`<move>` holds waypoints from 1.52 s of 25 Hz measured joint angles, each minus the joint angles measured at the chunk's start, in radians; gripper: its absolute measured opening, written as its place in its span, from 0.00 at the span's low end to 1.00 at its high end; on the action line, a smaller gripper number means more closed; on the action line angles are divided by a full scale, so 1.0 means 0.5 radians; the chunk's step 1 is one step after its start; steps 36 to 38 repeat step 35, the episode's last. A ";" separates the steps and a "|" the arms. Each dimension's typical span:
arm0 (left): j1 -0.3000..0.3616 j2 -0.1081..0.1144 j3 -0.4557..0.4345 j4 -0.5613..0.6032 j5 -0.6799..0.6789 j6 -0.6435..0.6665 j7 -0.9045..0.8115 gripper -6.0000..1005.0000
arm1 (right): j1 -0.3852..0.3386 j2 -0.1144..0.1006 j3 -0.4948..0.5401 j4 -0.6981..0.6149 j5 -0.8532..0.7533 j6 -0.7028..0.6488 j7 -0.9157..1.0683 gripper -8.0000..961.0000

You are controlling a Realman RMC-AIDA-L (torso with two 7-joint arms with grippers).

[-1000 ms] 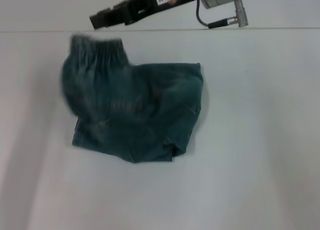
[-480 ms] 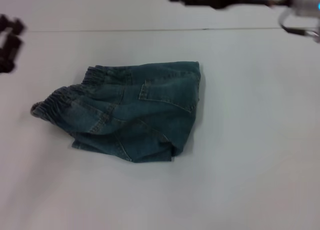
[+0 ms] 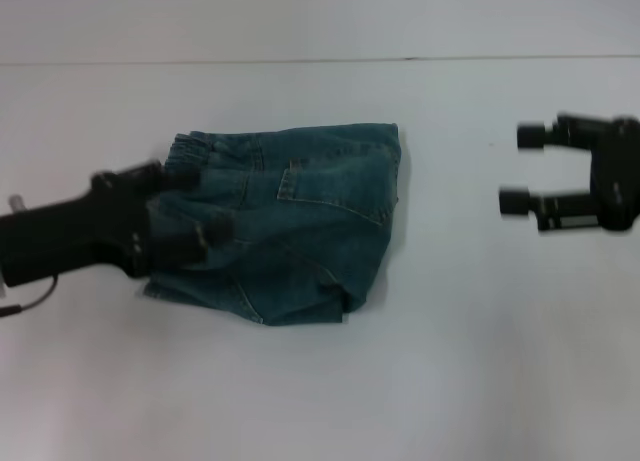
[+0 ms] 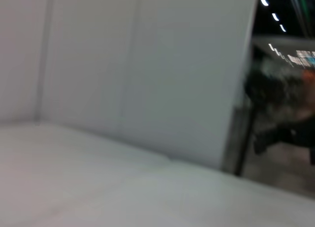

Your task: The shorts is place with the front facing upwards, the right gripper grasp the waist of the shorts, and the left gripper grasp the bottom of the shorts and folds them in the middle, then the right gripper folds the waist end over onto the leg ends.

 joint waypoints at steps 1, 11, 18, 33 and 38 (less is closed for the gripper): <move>-0.028 0.004 0.002 0.001 0.095 0.005 -0.045 0.69 | -0.012 0.004 0.000 -0.001 -0.059 -0.011 -0.017 0.98; -0.041 -0.024 -0.012 0.050 0.341 -0.045 -0.207 0.86 | -0.033 0.109 -0.015 0.032 -0.305 0.054 -0.137 0.97; -0.030 -0.039 -0.013 0.057 0.351 -0.058 -0.215 0.88 | -0.016 0.118 -0.026 0.080 -0.304 0.088 -0.205 0.97; -0.009 -0.036 -0.012 0.061 0.360 -0.064 -0.218 0.88 | 0.002 0.124 -0.179 0.090 -0.297 0.214 -0.198 0.97; -0.003 -0.038 -0.012 0.061 0.360 -0.064 -0.219 0.88 | 0.009 0.125 -0.193 0.090 -0.294 0.215 -0.199 0.97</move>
